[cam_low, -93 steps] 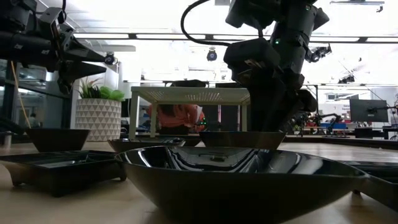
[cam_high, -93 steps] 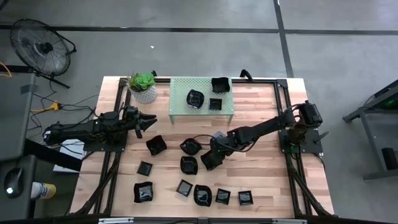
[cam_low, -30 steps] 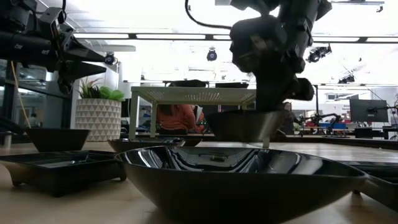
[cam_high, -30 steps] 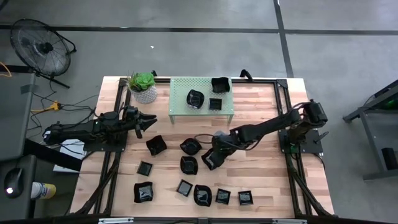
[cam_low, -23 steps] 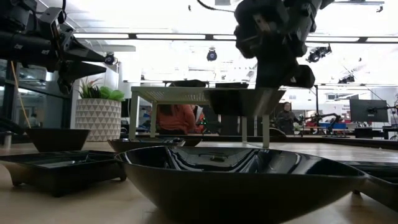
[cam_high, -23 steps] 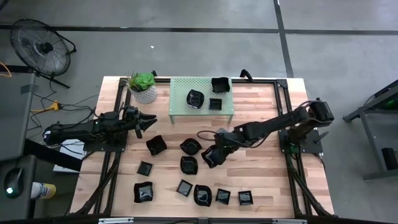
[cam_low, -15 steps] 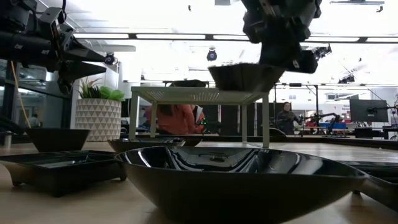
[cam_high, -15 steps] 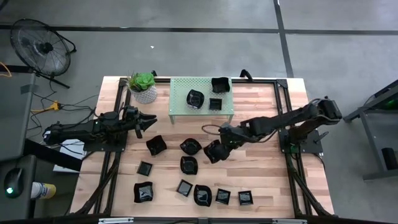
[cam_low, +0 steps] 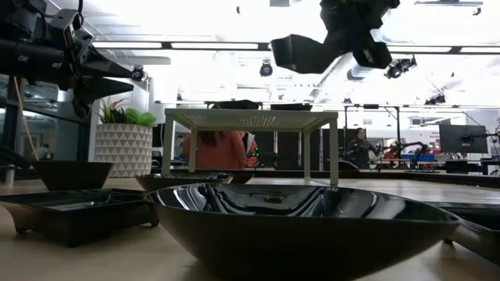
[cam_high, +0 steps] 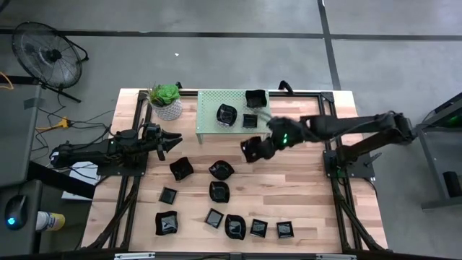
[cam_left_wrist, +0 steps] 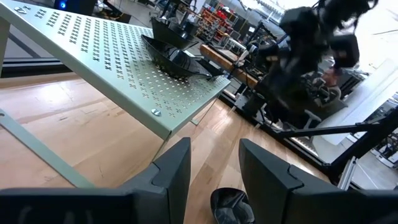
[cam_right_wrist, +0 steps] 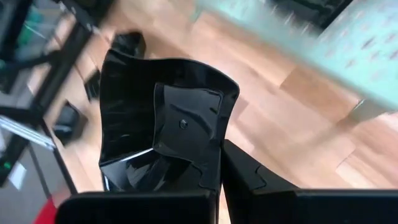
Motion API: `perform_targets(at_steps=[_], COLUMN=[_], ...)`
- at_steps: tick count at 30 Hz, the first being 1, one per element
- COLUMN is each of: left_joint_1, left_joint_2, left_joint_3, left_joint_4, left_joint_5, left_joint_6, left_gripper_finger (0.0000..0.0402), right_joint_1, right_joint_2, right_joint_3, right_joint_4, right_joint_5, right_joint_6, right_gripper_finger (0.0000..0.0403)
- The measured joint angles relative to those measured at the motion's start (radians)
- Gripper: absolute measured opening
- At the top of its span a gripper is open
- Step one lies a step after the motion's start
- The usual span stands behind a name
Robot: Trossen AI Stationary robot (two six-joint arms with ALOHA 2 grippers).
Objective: Pick & Place Mini shaped plates
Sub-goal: Stack the distorted square plate on top of the distorted square plate on the shelf
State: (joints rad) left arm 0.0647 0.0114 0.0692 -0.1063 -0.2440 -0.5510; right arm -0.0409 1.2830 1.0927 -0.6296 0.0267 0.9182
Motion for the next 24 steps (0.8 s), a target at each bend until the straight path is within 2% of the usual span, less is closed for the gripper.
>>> perform_targets(at_steps=[11, 17, 24], left_joint_1=[0.0, 0.0, 0.0], left_joint_2=[0.0, 0.0, 0.0], left_joint_3=[0.0, 0.0, 0.0], left_joint_4=[0.0, 0.0, 0.0], left_joint_5=[0.0, 0.0, 0.0], left_joint_6=[0.0, 0.0, 0.0], left_gripper_finger=[0.0133, 0.0134, 0.0133], right_joint_1=[-0.284, -0.435, -0.537], right_joint_2=[-0.049, -0.048, -0.011], right_joint_3=[0.0, 0.002, 0.143], right_joint_4=[0.031, 0.163, 0.178], right_joint_5=[-0.171, -0.287, -0.303], right_joint_6=[-0.075, -0.112, -0.189], right_gripper_finger=[0.0, 0.0, 0.0])
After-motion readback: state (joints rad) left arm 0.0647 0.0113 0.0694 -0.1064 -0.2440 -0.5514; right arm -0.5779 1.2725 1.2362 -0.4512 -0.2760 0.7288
